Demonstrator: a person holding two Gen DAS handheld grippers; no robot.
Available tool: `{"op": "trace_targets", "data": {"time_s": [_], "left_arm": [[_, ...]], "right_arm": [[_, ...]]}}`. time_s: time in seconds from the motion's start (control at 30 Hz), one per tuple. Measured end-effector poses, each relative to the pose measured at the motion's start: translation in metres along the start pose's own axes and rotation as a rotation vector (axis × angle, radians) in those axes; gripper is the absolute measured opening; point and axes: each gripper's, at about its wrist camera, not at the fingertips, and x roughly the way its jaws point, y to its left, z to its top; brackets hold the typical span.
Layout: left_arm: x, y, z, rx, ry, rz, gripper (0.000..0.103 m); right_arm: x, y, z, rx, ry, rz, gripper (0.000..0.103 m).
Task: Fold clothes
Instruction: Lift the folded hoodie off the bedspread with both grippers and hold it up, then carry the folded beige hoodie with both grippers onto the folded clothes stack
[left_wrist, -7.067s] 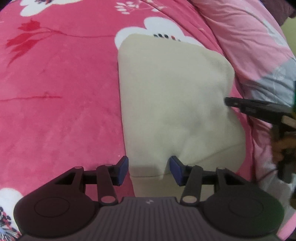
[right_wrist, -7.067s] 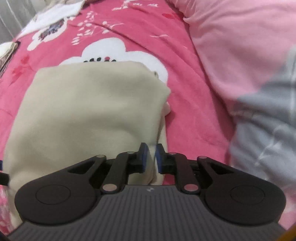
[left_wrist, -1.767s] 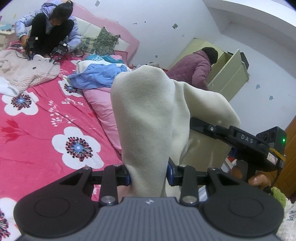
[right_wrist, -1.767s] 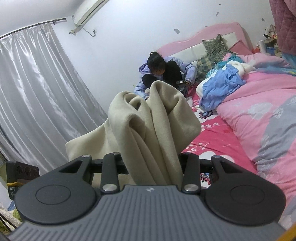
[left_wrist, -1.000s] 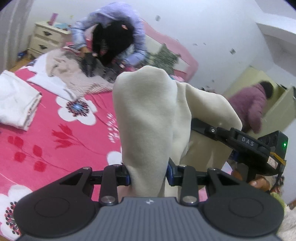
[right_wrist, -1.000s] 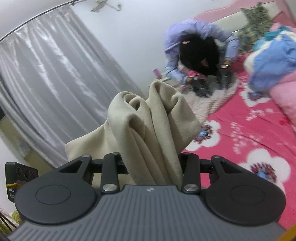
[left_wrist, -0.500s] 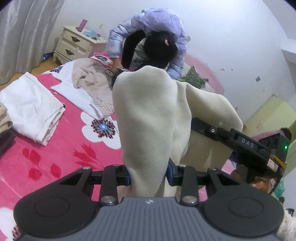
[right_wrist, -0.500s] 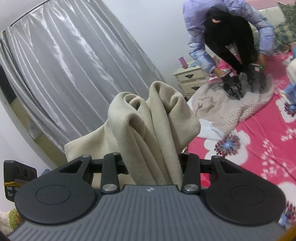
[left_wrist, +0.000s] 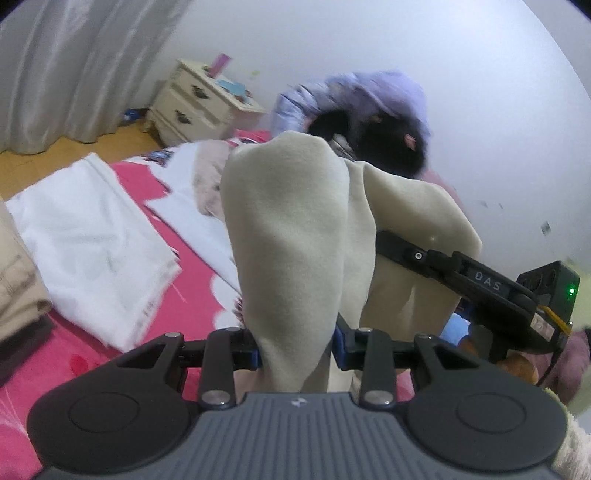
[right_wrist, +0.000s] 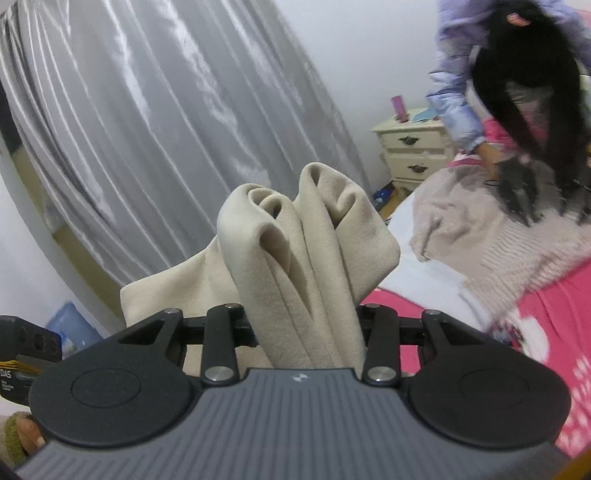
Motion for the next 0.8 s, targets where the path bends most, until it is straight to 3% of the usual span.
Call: {"op": "trace_targets", "data": {"time_s": [0.43,0.63,0.8], "left_arm": [[0.051,0.139,0.072,-0.242,-0.158,0.17,0.035],[0.062,0.19,0.083,-0.351,-0.176,0.291,0.035],[0.067,0.21,0.084,-0.39,-0.156,0.375,0.035]], "right_arm": [[0.236,0.012,0.06,-0.199,0.224,0.146,0.036],[0.335,0.024,0.057,-0.263,0.368,0.24,0.036],[0.391,0.029,0.041,-0.283,0.474,0.291,0.036]]}}
